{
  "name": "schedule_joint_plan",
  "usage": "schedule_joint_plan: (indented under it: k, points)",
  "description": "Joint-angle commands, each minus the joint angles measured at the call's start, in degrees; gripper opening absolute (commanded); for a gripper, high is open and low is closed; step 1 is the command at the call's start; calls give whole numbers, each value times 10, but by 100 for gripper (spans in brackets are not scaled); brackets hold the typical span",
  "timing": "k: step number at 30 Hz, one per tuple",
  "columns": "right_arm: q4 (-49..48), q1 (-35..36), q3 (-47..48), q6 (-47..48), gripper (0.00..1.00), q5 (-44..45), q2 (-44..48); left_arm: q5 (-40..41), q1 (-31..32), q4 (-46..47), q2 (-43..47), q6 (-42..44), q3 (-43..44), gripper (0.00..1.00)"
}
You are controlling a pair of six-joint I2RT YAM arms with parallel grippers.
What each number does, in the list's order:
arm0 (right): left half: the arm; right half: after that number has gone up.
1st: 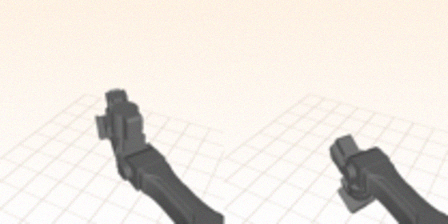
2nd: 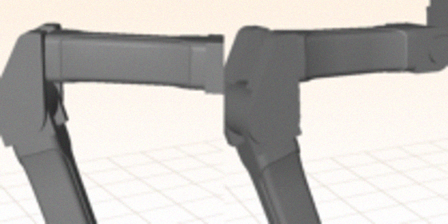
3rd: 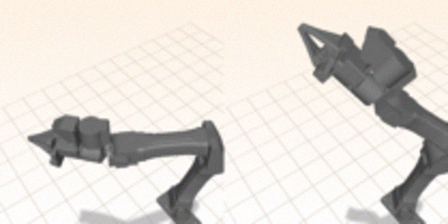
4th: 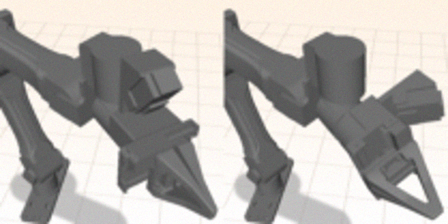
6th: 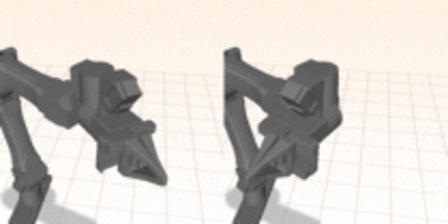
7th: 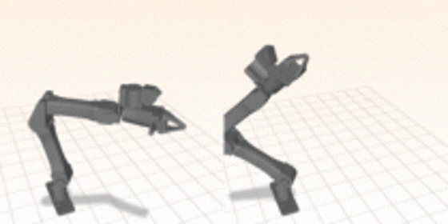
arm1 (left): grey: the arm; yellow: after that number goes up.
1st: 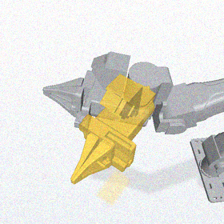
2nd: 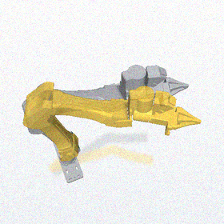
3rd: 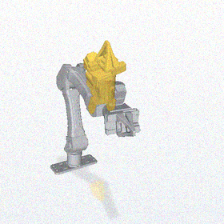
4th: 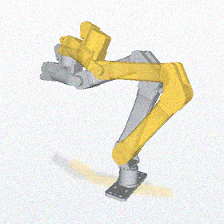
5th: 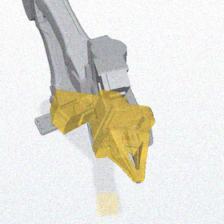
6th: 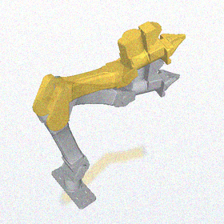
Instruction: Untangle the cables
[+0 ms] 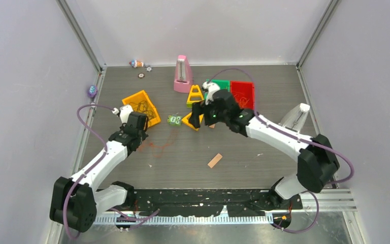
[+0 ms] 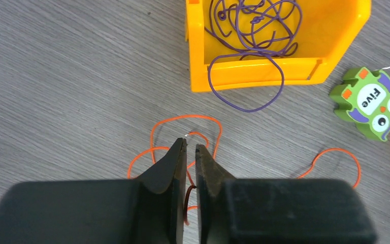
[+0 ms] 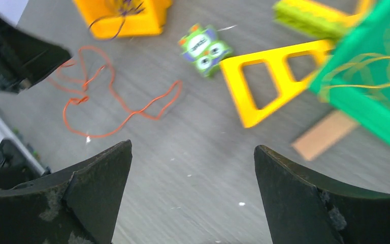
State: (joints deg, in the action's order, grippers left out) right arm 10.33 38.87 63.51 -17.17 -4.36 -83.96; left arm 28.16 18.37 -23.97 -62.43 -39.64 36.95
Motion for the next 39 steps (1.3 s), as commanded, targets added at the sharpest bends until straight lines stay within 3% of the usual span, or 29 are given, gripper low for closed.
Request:
schedule_joint_plan:
  k: [1, 8, 21, 25, 27, 29, 30, 33, 39]
  points:
    - [-77, 59, 5, -46, 95, -28, -58, 24, -6, 21, -24, -15, 17, 16]
    - [-48, 108, 76, -154, 99, 68, -190, -19, -36, 66, -7, -22, -23, 10]
    - [-61, 110, 208, -184, 78, 53, -360, -18, -45, 86, 16, -26, -42, 10]
    - [-58, 116, 229, -185, 65, 30, -386, -13, -47, 90, 26, -24, -47, 10]
    - [-58, 119, 235, -184, 54, 29, -393, -11, -47, 94, 31, -23, -51, 10]
    - [-60, 120, 237, -180, 39, 28, -395, -11, -47, 97, 35, -21, -55, 10]
    - [-60, 120, 238, -177, 27, 26, -395, -11, -47, 98, 37, -20, -57, 10]
    - [-62, 120, 229, -154, 8, 26, -372, -17, -47, 98, 42, -16, -57, 9]
    - [-108, 121, 114, -86, 5, 38, -243, -94, -30, 145, 71, 49, -71, 0]
